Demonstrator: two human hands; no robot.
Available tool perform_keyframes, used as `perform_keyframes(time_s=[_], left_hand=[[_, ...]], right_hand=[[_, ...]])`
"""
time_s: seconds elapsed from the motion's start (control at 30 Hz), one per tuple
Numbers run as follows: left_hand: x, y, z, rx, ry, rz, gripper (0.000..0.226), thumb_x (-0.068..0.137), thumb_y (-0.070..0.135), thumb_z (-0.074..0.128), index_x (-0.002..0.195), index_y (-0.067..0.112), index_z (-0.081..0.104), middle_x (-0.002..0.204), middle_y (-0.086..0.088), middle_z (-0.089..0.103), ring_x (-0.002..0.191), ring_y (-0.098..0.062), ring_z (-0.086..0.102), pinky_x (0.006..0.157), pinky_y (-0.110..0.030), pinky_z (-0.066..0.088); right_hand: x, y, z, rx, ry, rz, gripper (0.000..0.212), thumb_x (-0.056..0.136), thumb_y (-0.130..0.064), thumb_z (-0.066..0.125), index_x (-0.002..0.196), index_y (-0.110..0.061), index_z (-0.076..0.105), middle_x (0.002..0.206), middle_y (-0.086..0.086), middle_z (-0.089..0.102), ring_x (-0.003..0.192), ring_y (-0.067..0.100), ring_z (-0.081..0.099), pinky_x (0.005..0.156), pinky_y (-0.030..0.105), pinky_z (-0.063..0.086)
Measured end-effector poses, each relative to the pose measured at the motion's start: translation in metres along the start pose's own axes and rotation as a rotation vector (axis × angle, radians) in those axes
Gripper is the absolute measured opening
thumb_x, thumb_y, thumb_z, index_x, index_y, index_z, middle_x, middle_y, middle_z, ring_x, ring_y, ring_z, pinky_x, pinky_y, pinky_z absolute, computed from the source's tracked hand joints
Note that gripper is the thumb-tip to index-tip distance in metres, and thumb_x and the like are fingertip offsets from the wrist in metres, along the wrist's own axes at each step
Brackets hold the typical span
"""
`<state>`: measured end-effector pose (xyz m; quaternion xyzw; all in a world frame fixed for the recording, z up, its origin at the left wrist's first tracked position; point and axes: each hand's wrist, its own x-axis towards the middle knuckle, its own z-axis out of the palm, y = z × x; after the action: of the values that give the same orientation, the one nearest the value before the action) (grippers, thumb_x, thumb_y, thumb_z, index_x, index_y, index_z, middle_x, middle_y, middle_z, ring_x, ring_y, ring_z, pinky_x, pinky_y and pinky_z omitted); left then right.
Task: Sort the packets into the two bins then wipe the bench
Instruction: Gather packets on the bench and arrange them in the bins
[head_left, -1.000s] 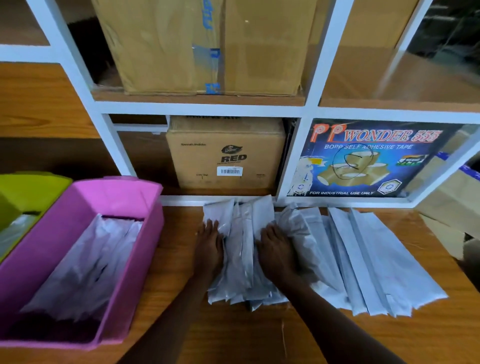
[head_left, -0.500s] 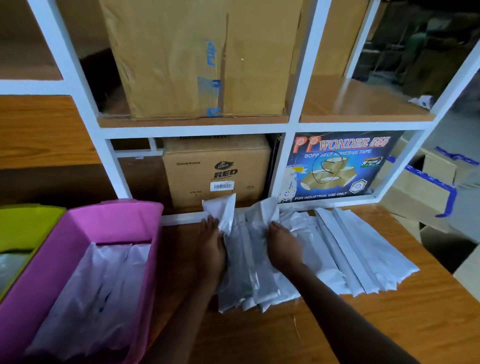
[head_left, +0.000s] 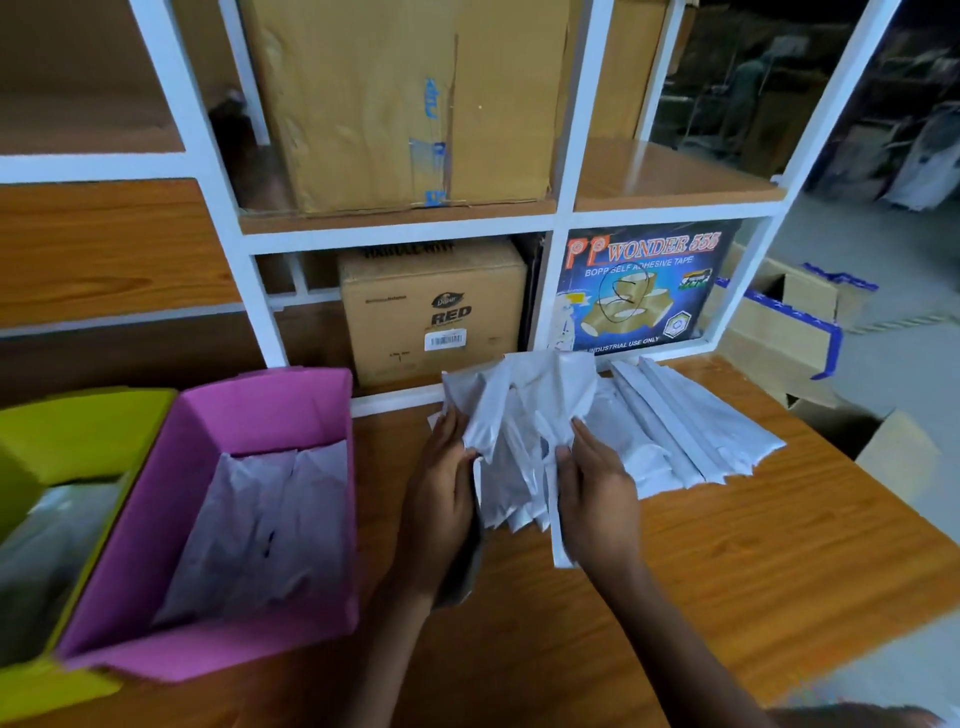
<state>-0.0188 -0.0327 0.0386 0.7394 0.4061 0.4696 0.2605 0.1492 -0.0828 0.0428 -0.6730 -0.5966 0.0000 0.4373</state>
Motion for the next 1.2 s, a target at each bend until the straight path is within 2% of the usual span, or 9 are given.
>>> perform_keyframes(time_s=[0.13,0.27,0.4,0.57,0.77,0.9,0.97,1.07,1.2], left_hand=[[-0.056,0.020,-0.034,-0.014,-0.027,-0.015,0.029,0.100,0.041,0.033,0.108,0.039,0.062,0.143,-0.005,0.049,0.127,-0.026,0.052,0.102,-0.045,0.045],[-0.125,0.043,-0.066,-0.031,0.071,-0.105,0.040,0.096,0.034,0.034,0.118,0.014,0.062,0.151,0.011,0.036,0.139,-0.011,0.036,0.112,-0.043,0.035],[-0.158,0.036,-0.102,0.007,0.115,-0.084,0.030,0.096,0.020,0.041,0.117,0.013,0.060,0.149,0.002,0.039,0.141,-0.013,0.032,0.114,-0.038,0.031],[-0.164,0.031,-0.158,0.195,0.211,-0.019,0.043,0.095,0.019,0.036,0.118,-0.009,0.060,0.144,-0.014,0.043,0.139,-0.025,0.035,0.111,-0.037,0.032],[-0.129,0.017,-0.218,0.430,0.263,-0.009,0.037,0.092,0.012,0.049,0.125,0.000,0.059,0.140,-0.008,0.050,0.138,-0.025,0.037,0.112,-0.033,0.033],[-0.082,-0.007,-0.242,0.609,0.285,0.036,0.032,0.090,0.015,0.055,0.117,0.002,0.065,0.121,-0.008,0.066,0.112,-0.027,0.056,0.094,-0.034,0.049],[-0.056,-0.022,-0.249,0.676,0.247,0.016,0.023,0.088,0.014,0.061,0.107,0.005,0.071,0.110,-0.005,0.071,0.097,-0.023,0.059,0.078,-0.029,0.050],[-0.019,-0.053,-0.251,0.782,0.127,-0.041,0.013,0.085,0.017,0.062,0.076,0.012,0.071,0.081,-0.001,0.070,0.078,-0.018,0.054,0.061,-0.025,0.036],[0.011,-0.080,-0.243,0.921,-0.058,-0.165,0.018,0.089,0.022,0.058,0.082,0.011,0.070,0.083,-0.006,0.068,0.085,-0.023,0.062,0.063,-0.032,0.044]], right_hand=[[-0.058,-0.041,-0.017,0.091,0.037,-0.019,0.032,0.101,-0.024,0.041,0.113,-0.009,0.068,0.133,0.006,0.060,0.123,0.017,0.056,0.095,0.032,0.050],[-0.112,-0.074,-0.024,0.145,0.016,0.015,0.029,0.100,-0.023,0.044,0.105,-0.012,0.070,0.134,0.004,0.059,0.119,0.017,0.059,0.088,0.026,0.051],[-0.144,-0.102,-0.019,0.212,-0.010,0.031,0.028,0.100,-0.024,0.044,0.106,-0.014,0.070,0.136,0.003,0.057,0.120,0.018,0.058,0.087,0.032,0.053],[-0.152,-0.138,-0.001,0.254,-0.011,-0.037,0.029,0.099,-0.022,0.045,0.106,-0.011,0.070,0.134,0.001,0.058,0.113,0.019,0.062,0.083,0.030,0.053],[-0.122,-0.175,0.038,0.345,-0.053,-0.102,0.033,0.102,-0.026,0.037,0.102,-0.011,0.067,0.133,0.003,0.059,0.124,0.013,0.055,0.091,0.034,0.051],[-0.081,-0.201,0.075,0.337,-0.039,-0.175,0.031,0.102,-0.023,0.037,0.096,-0.009,0.065,0.125,0.000,0.062,0.118,0.013,0.056,0.094,0.029,0.048],[-0.058,-0.209,0.098,0.304,-0.065,-0.175,0.035,0.102,-0.025,0.035,0.090,-0.008,0.064,0.112,0.011,0.067,0.107,0.024,0.061,0.087,0.036,0.050],[-0.027,-0.215,0.132,0.189,-0.084,-0.222,0.029,0.099,-0.015,0.041,0.075,-0.008,0.057,0.079,0.014,0.064,0.073,0.026,0.060,0.073,0.038,0.052],[-0.001,-0.219,0.169,-0.109,-0.230,-0.332,0.014,0.080,-0.003,0.054,0.069,-0.005,0.063,0.065,0.012,0.064,0.056,0.026,0.062,0.054,0.029,0.049]])
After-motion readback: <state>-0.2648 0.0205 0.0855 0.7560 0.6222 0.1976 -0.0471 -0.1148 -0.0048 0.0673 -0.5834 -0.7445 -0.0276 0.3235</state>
